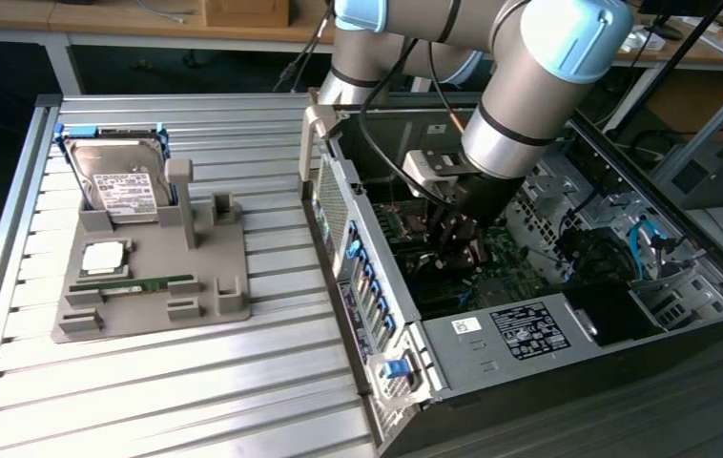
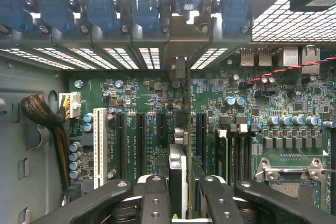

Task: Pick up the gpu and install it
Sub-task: 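Press down on the gpu until it lock into place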

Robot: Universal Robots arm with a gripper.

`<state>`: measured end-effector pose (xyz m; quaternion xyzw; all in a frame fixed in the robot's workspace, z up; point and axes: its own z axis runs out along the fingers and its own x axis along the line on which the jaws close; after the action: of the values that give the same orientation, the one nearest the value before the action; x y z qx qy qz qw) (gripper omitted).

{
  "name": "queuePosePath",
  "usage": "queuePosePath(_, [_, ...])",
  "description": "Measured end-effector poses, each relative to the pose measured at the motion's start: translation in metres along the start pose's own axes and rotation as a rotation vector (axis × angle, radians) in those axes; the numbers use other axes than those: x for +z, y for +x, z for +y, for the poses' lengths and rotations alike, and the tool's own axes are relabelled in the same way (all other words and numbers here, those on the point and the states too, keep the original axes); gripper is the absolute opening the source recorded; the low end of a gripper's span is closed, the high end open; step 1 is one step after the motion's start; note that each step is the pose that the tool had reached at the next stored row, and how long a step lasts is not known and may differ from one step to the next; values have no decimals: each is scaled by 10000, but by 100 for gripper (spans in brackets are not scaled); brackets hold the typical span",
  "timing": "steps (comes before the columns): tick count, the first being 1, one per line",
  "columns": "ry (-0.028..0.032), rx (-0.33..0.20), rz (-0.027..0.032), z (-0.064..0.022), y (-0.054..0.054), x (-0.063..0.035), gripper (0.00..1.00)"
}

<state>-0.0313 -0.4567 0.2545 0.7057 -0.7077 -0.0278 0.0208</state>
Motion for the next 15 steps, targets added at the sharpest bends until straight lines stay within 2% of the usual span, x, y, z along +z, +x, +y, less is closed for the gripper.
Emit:
queuePosePath(7, [1,21,-5,0,6,-1,27])
queuePosePath(15, [0,22,-3,8,5,-110,27])
